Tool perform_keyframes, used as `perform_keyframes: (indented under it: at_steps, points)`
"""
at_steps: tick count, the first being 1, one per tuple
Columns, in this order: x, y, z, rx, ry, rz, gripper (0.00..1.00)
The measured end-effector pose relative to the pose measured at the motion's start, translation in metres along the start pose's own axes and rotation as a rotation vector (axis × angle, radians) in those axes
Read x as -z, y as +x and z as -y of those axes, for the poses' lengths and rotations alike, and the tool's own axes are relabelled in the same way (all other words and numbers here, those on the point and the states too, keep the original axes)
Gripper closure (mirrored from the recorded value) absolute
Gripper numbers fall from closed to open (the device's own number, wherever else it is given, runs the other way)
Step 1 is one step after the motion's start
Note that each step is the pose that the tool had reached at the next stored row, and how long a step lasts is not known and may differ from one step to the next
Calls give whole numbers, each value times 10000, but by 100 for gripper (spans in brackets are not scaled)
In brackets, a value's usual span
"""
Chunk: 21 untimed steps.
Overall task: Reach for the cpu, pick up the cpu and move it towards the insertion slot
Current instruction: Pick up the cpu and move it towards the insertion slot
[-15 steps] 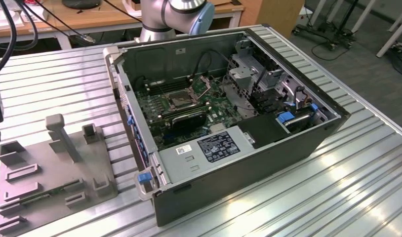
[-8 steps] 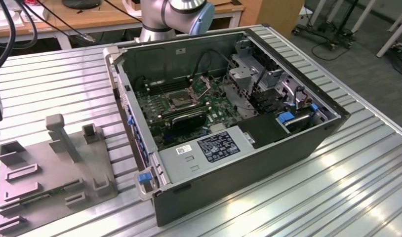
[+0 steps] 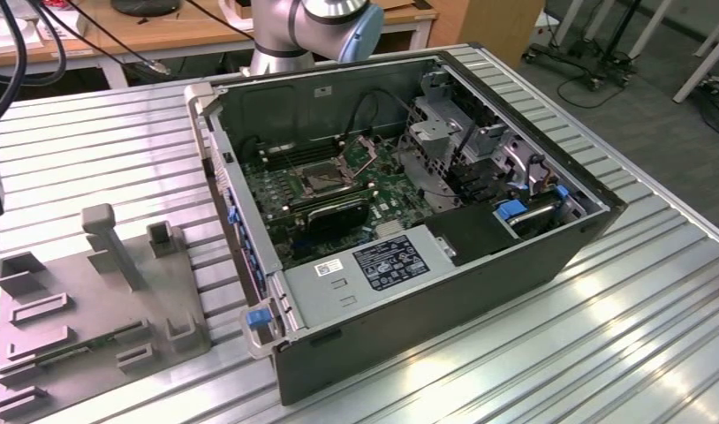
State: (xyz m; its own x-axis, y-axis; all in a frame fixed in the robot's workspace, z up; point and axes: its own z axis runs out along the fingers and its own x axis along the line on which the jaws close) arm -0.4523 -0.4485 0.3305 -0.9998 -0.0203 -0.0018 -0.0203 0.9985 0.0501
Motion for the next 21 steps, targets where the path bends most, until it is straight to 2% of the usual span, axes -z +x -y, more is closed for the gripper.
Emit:
perform_keyframes:
  at_steps: [21]
  points:
    - [75, 0, -4, -1, 7, -1, 45]
